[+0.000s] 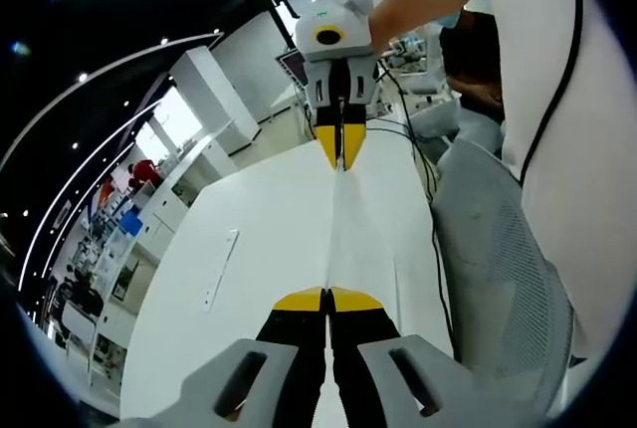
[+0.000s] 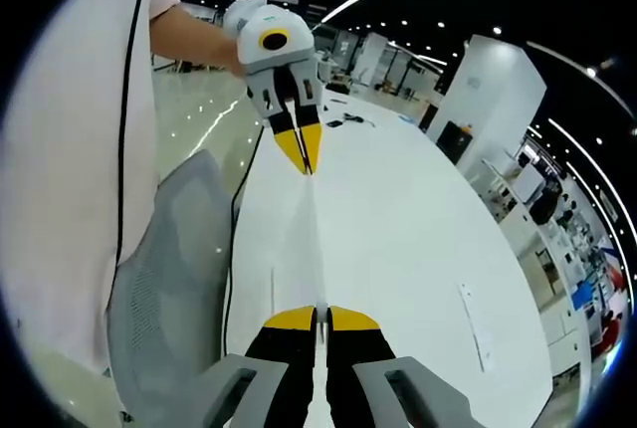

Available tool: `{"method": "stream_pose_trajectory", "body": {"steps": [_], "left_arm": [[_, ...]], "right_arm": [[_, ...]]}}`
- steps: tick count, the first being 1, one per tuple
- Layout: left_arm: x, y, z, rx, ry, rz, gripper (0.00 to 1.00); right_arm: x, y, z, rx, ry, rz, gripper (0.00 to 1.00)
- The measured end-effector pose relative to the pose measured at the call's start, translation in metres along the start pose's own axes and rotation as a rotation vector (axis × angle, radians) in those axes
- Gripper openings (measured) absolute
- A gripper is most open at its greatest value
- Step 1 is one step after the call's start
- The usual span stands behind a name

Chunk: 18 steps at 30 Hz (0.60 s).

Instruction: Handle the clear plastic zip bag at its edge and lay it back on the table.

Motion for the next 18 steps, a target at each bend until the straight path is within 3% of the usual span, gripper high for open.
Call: {"method": "stream_pose_trajectory", "body": {"steps": [18], "left_arm": [[-0.0041,0.0025,0.0011,0.003,0.015,-0.007,0.00]], "right_arm": [[-0.0004,-0.0024,-0.0019,-0.006,0.001,-0.030,0.00]]}}
Point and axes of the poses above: the point that each gripper's makers call its tool centre point, and the gripper's own axes: z roughly backward along the fingers, x roughly to its right, y roughly out of its top, the point moved 2 cm from there along z, roughly backward along the fingers, and after that the axes turned 14 degrees about x, right-handed, at the moved point
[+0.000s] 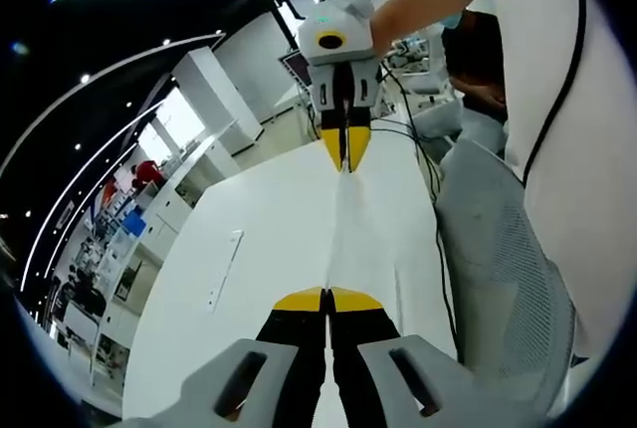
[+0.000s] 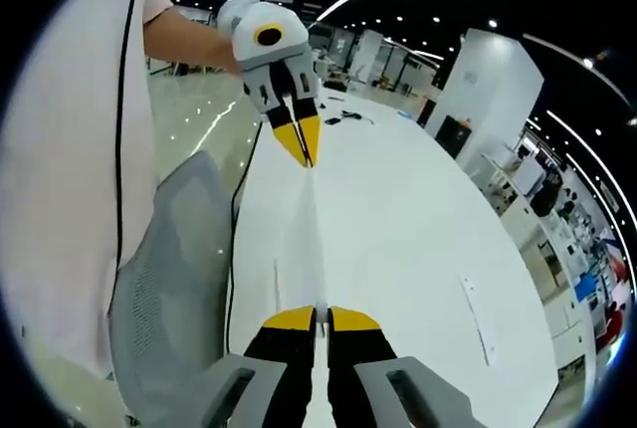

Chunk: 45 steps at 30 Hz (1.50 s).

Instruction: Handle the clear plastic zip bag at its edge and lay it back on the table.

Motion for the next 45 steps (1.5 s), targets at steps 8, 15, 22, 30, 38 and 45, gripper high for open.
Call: {"method": "stream_pose_trajectory", "body": {"steps": [8,15,22,30,38,45], "left_arm": [[0.000,0.002,0.000,0.009,0.002,-0.002,0.00],[0.000,0.004,-0.001,0.013,-0.001,-0.010,0.00],[0.000,0.005,0.000,0.014,-0.001,-0.014,0.00],[0.001,0.006,-0.001,0.015,-0.003,-0.019,0.00],[0.002,0.006,-0.002,0.014,-0.008,-0.020,0.00],[0.001,0.009,-0.003,0.018,-0.009,-0.025,0.00]], "right_arm": [[-0.001,0.000,-0.001,-0.001,-0.002,-0.023,0.02],[0.000,0.004,-0.002,0.019,0.000,-0.054,0.05],[0.002,0.015,-0.005,0.051,0.004,-0.074,0.05],[0.003,0.032,-0.011,0.107,0.018,-0.106,0.05],[0.006,0.044,-0.011,0.138,0.019,-0.111,0.05],[0.004,0.043,-0.018,0.115,0.029,-0.084,0.04]]}}
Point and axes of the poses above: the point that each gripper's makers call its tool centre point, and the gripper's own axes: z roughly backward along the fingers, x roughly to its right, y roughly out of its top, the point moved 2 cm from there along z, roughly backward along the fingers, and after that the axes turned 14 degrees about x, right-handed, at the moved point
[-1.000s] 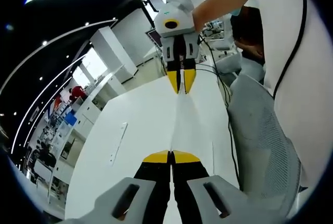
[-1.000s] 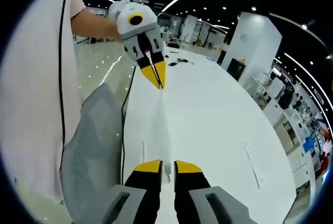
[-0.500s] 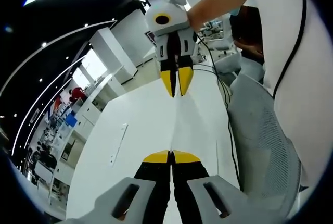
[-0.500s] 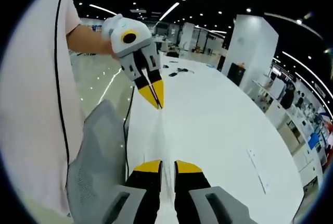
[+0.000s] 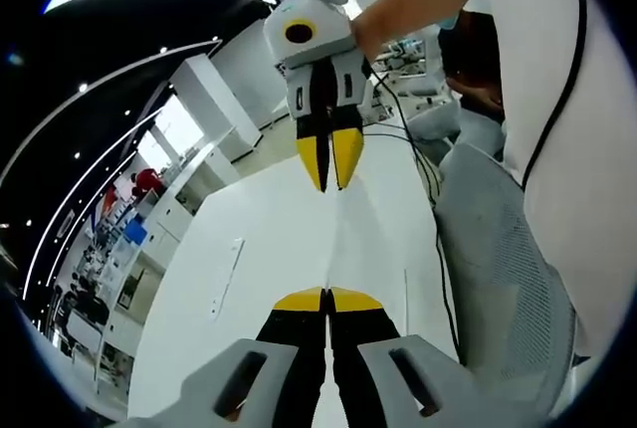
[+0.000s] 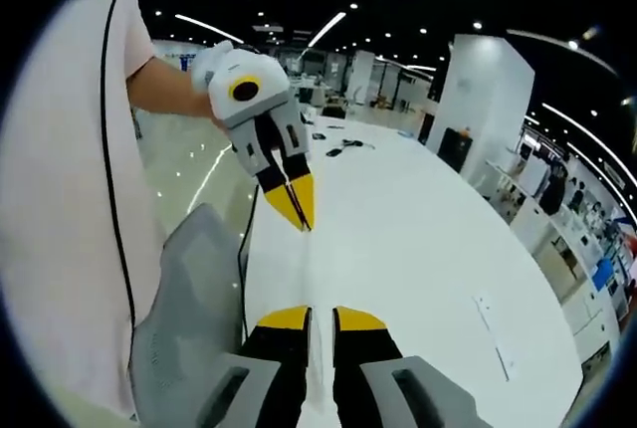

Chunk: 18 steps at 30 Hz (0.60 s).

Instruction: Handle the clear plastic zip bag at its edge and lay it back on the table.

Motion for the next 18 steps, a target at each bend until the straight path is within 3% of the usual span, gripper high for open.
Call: {"method": "stream_pose_trajectory", "body": {"steps": [18], "left_arm": [[-0.0006,0.0014,0.0007,0.005,0.009,0.000,0.00]], "right_arm": [[-0.0055,-0.0002,-0.0102,-0.023,0.035,0.021,0.04]]}}
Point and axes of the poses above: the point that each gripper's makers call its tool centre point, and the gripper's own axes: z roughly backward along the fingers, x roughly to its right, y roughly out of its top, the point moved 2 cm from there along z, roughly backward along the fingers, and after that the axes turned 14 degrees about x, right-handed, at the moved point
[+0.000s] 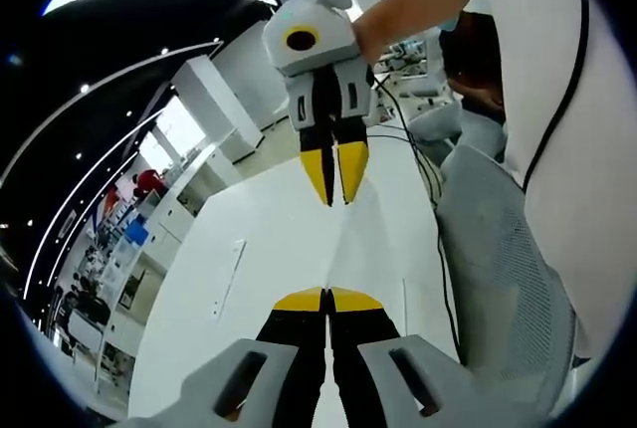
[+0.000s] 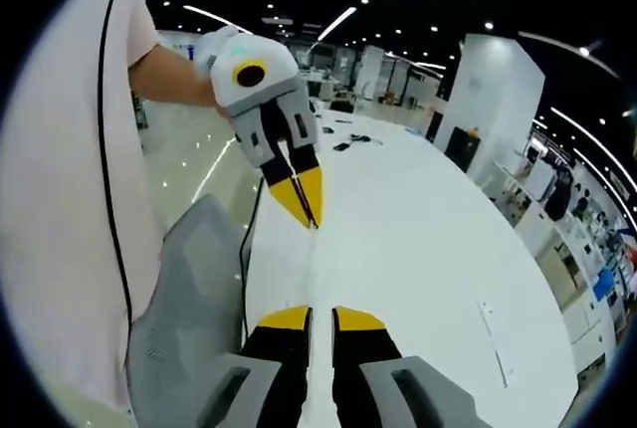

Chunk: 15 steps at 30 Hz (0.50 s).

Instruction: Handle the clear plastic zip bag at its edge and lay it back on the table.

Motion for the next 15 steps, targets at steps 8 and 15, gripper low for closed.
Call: {"method": "stream_pose_trajectory", "body": {"steps": [8,15], "left_arm": [[-0.001,0.002,-0.001,0.005,0.004,-0.004,0.00],[-0.002,0.005,-0.002,0.011,0.009,-0.008,0.00]], "right_arm": [[-0.005,-0.007,-0.006,-0.031,0.029,0.006,0.04],[-0.008,-0.014,-0.010,-0.067,0.040,0.002,0.03]]}}
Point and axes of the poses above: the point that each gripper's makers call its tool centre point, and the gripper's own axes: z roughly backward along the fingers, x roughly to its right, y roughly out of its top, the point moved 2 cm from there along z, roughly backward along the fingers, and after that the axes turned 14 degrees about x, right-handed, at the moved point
